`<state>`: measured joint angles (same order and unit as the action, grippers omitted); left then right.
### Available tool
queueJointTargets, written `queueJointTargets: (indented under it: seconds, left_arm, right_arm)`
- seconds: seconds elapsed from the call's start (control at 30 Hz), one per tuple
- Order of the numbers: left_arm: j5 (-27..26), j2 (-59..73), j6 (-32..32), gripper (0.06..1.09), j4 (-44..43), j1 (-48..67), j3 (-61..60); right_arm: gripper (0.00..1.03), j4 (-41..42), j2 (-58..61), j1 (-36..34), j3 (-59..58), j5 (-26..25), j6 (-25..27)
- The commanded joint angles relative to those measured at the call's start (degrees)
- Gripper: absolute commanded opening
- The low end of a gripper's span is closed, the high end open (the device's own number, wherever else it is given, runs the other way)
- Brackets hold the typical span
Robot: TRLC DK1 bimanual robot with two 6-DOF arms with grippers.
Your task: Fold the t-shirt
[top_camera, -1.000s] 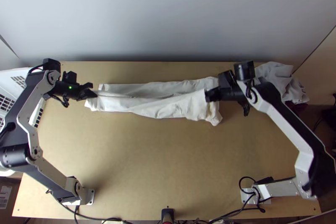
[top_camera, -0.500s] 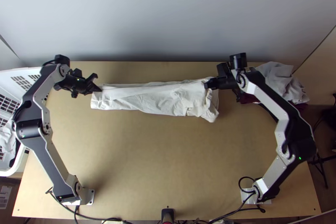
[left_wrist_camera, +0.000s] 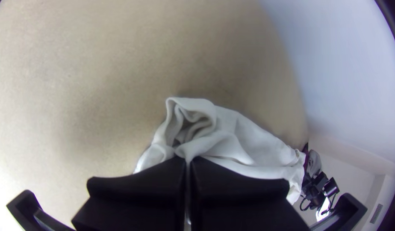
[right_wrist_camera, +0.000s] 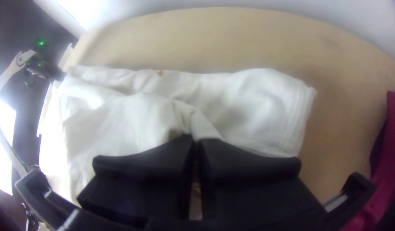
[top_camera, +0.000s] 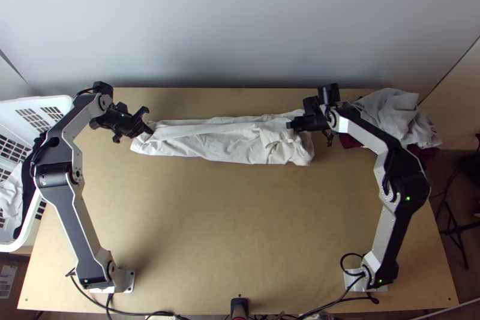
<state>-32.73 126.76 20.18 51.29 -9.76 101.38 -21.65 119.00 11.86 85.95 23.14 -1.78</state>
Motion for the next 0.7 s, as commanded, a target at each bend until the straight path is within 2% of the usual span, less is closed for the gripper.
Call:
queueJointTargets:
  seconds: [0.0, 0.13, 0.17, 0.2, 0.23, 0.27, 0.3, 0.33, 0.37, 0.4, 0.47, 0.5, 0.67]
  left_arm:
    - [0.3, 0.7, 0.3, 0.09, -0.5, -0.8, 0.1]
    - [0.3, -0.3, -0.5, 0.10, 1.0, -1.1, 0.0]
    - [0.3, -0.5, -0.8, 0.15, 1.6, -1.1, 0.0]
    - [0.3, -0.8, -1.2, 0.25, 2.2, -1.1, 0.0]
    - [0.3, -1.3, -1.5, 0.40, 2.5, -1.3, 0.0]
    - [0.2, -2.0, -2.1, 0.56, 2.9, -1.4, -0.1]
    - [0.2, -2.8, -2.4, 0.67, 3.0, -1.8, -0.4]
    - [0.0, -3.8, -2.4, 0.77, 3.0, -2.1, -0.7]
    - [-0.1, -4.6, -2.5, 0.84, 3.2, -2.3, -0.8]
    - [-0.8, -5.5, -2.5, 0.88, 3.3, -2.6, -1.2]
    - [-1.5, -6.7, -2.6, 0.96, 3.6, -3.2, -1.7]
    - [-1.5, -7.0, -2.8, 0.99, 4.3, -3.2, -1.7]
    - [-2.8, -8.4, -3.7, 1.00, 7.2, -4.5, -1.7]
  right_arm:
    - [0.03, 3.8, 2.6, -1.2, -2.2, -0.7, 0.6]
    - [0.03, 5.1, 0.1, -1.2, -3.4, -0.7, 1.1]
    - [0.03, 5.7, -1.0, -1.2, -3.5, -0.7, 1.1]
    - [0.03, 5.8, -2.1, -1.2, -3.5, -0.7, 1.0]
    - [0.03, 5.8, -3.2, -1.2, -3.4, -0.7, 1.0]
    - [0.08, 5.8, -4.5, -1.2, -3.3, -0.7, 0.8]
    - [0.27, 5.8, -5.9, -1.2, -3.4, -0.7, 0.5]
    - [0.54, 5.7, -7.3, -1.2, -3.3, -0.7, 0.2]
    - [0.76, 5.0, -8.3, -1.2, -3.0, -0.7, -0.4]
    - [0.92, 2.8, -9.6, -1.2, -2.5, -0.7, -0.4]
    - [0.99, -0.3, -11.9, -1.2, -1.6, -0.7, 0.3]
    - [0.99, -1.6, -13.3, -1.3, -1.4, -0.7, 0.6]
    - [0.99, -6.9, -20.8, -2.1, -2.2, -0.7, 0.5]
